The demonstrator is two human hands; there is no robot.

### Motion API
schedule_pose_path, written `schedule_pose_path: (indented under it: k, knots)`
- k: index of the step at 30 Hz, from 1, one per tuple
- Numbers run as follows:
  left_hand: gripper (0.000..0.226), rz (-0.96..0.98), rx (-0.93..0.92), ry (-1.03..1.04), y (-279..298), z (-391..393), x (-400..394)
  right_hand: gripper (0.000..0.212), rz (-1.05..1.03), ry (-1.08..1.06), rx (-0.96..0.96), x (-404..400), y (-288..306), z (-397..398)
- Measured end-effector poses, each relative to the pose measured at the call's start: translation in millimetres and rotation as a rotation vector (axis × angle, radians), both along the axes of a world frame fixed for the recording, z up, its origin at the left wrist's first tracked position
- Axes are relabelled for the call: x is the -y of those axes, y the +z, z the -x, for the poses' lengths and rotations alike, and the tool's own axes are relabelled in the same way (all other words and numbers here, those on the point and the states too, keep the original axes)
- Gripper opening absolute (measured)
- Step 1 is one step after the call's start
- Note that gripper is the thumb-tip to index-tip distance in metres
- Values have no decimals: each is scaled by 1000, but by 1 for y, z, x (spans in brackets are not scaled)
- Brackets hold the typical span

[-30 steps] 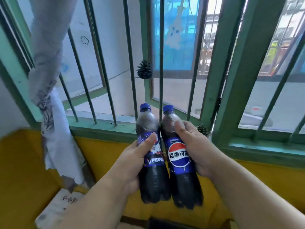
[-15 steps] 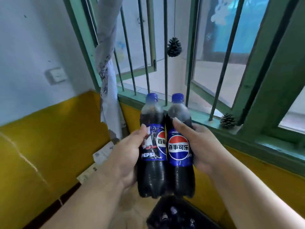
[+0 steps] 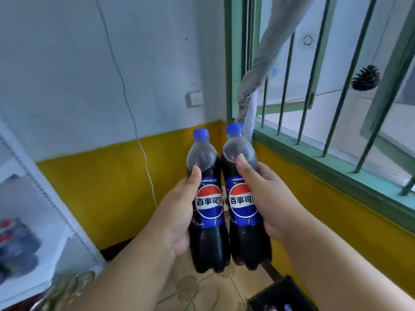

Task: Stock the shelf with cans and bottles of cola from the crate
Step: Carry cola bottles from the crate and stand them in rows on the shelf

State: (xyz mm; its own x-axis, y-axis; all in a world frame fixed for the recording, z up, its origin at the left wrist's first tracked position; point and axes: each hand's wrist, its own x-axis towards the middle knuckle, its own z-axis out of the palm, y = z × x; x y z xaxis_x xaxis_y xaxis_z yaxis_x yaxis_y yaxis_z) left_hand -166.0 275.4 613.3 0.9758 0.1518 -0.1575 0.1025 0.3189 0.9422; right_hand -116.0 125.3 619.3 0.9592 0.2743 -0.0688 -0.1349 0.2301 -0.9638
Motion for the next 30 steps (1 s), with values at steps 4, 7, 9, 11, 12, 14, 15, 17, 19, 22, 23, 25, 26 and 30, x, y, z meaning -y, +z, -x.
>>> schedule_pose_path:
  k: [4,7,9,11,12,14,15,17,19,22,23,25,26,30]
  knots:
    - [59,-119,123,127,9,49,-57,48,2,44,32,-73,0,32]
    - [58,-181,161,225,13,91,-107,55,-10,102,76,-128,4,67]
    - [62,-217,172,308,17,120,-143,61,-2,130,102,-168,10,94]
    - [65,-246,177,385,23,152,-177,62,-5,161,142,-207,18,123]
    - [64,-254,180,415,26,169,-194,62,-13,183,160,-226,21,138]
    - [57,-278,180,466,34,201,-228,60,-34,223,182,-266,28,166]
    - [51,-289,170,498,39,215,-240,58,-49,240,197,-282,30,178]
    - [43,-303,171,597,47,249,-274,50,-70,302,222,-323,36,207]
    - [43,-296,156,674,55,278,-303,37,-86,361,249,-359,43,231]
    - [46,-295,142,760,64,313,-340,33,-98,438,274,-404,53,259]
    - [47,-309,135,787,66,322,-350,34,-97,458,289,-418,54,266]
    - [44,-345,143,845,68,335,-369,37,-109,477,319,-443,53,278]
    - [42,-364,148,873,67,339,-377,40,-115,477,331,-453,52,282]
    - [41,-393,143,935,60,343,-405,56,-107,500,360,-487,44,282]
